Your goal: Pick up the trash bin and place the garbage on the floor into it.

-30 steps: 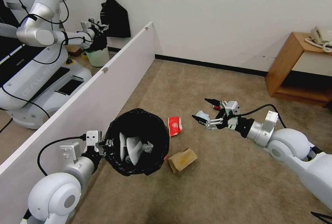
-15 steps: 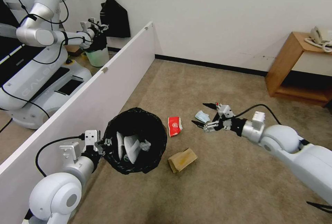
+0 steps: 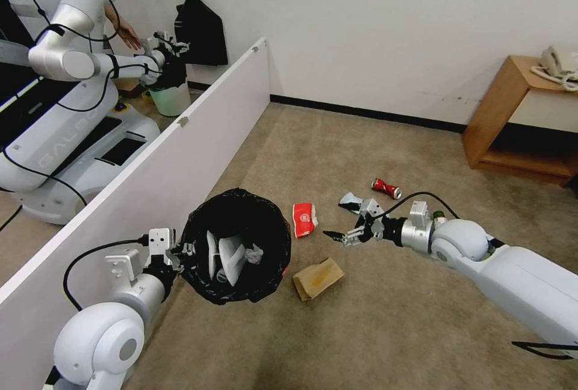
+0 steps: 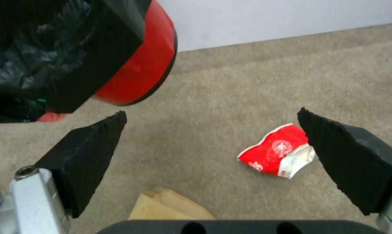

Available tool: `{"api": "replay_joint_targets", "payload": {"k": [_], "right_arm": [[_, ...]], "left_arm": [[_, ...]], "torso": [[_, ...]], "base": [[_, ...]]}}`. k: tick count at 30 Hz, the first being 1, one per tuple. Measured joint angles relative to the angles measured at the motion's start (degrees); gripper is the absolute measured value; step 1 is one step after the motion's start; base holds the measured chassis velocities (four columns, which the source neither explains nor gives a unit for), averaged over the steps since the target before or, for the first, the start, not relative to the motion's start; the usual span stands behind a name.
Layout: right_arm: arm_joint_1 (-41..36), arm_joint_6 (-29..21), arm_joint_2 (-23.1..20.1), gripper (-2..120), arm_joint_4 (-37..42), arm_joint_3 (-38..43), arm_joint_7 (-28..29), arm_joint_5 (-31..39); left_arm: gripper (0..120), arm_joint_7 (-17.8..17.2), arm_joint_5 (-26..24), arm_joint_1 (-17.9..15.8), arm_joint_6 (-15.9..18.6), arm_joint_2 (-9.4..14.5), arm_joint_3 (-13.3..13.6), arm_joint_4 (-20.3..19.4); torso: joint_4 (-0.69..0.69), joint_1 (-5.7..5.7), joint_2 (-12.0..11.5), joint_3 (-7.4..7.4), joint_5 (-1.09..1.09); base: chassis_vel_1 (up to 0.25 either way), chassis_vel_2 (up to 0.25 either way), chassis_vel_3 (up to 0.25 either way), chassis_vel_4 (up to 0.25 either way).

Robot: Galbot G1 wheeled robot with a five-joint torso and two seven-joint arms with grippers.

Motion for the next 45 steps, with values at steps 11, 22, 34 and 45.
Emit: {"api": "replay_joint_targets", "payload": {"k": [11,22,34,45], "right_arm": [[-0.63,-0.77,0.28,100,-0.95,-0.09,-1.85,-2.07],[3.82,-1.53,2.34,100,-6.07,-6.09,-6.42,-5.49],[10.52,-0.60,6.99,100,-13.20,-14.97,-8.23,-8.56],[13.80,0.90,11.73,100,-22.56,-18.89,-11.60,-13.94]], "left_arm": [[0,-0.15,0.21,0.35,0.00,1.30,0.06,-0.23],[0,-0.66,3.95,0.34,-0.22,1.92,-2.20,0.57],[0,-2.36,0.91,1.21,-0.11,3.29,-1.86,-2.50],[0,-3.94,-5.15,1.18,0.26,3.25,0.33,-4.95]], "torso": [[0.01,0.00,0.00,0.00,0.01],[0.01,0.00,0.00,0.00,0.01],[0.01,0.00,0.00,0.00,0.01],[0.00,0.00,0.00,0.00,-0.01]], "base": [[0.000,0.000,0.000,0.000],[0.000,0.000,0.000,0.000],[0.000,0.000,0.000,0.000],[0.000,0.000,0.000,0.000]]}}
